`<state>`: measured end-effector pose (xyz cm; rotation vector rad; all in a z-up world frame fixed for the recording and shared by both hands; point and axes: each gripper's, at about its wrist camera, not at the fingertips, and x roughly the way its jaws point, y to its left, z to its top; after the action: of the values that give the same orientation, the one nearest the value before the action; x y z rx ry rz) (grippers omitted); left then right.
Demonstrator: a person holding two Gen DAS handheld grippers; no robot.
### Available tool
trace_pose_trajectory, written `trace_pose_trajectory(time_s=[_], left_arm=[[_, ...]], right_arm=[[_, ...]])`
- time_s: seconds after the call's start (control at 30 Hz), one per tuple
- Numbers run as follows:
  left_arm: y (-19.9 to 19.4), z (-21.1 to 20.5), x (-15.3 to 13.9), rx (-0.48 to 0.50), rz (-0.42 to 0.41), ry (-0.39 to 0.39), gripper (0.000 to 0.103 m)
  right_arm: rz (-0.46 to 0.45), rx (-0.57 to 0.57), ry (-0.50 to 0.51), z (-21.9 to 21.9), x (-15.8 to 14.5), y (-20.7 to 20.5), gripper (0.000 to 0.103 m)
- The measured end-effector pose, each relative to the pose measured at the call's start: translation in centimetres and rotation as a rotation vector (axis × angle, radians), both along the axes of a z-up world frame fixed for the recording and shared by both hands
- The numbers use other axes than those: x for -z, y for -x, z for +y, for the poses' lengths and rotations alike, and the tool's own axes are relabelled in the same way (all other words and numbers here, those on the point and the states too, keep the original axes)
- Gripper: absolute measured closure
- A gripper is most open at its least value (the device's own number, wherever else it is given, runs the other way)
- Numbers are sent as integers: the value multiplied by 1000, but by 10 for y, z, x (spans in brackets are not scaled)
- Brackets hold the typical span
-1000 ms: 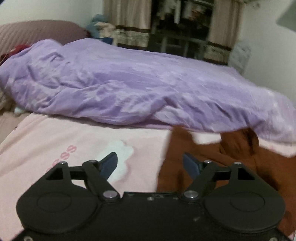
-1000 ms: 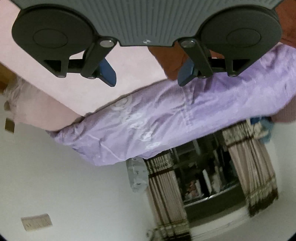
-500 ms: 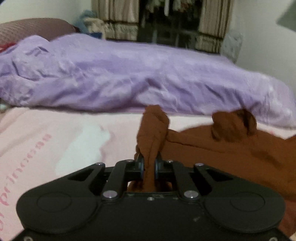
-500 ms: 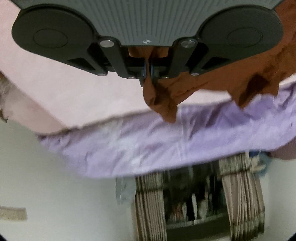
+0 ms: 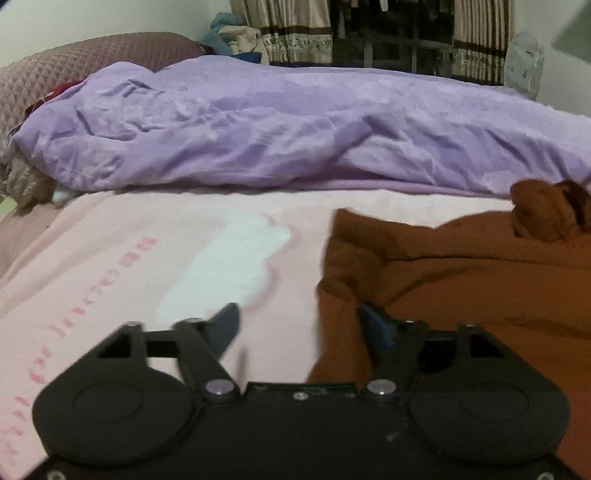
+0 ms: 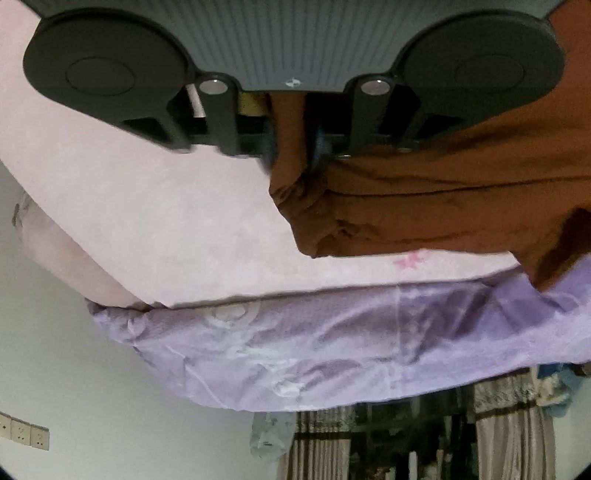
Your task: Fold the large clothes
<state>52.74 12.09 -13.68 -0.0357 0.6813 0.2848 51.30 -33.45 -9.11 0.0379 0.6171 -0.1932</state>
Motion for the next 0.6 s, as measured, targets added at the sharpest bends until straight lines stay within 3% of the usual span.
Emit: trace_pose_trajectory(time_s=[0.03, 0.07, 0.13, 0.27, 0.4, 0.5, 0.6], left_arm=[[11, 7, -12, -13, -5, 1, 2], [20, 13, -21, -42, 1, -2, 0], [43, 27, -34, -62, 8, 51, 0], [88, 41, -41, 18, 1, 191, 0], [105, 18, -27, 143, 67, 201, 0], [100, 2, -8, 177, 133, 185, 0], [83, 1, 12, 197, 173, 239, 0]], right_arm=[[-1, 3, -21, -7, -7, 4, 16], [-21, 15, -54, -18, -14, 15, 9], [-55, 14, -101, -34, -27, 39, 10], [-61, -86, -127, -43, -36, 82, 9], [-28, -206, -217, -43, -29, 103, 6], [74, -239, -179, -30, -13, 92, 0], [115, -221, -200, -28, 7, 78, 0]])
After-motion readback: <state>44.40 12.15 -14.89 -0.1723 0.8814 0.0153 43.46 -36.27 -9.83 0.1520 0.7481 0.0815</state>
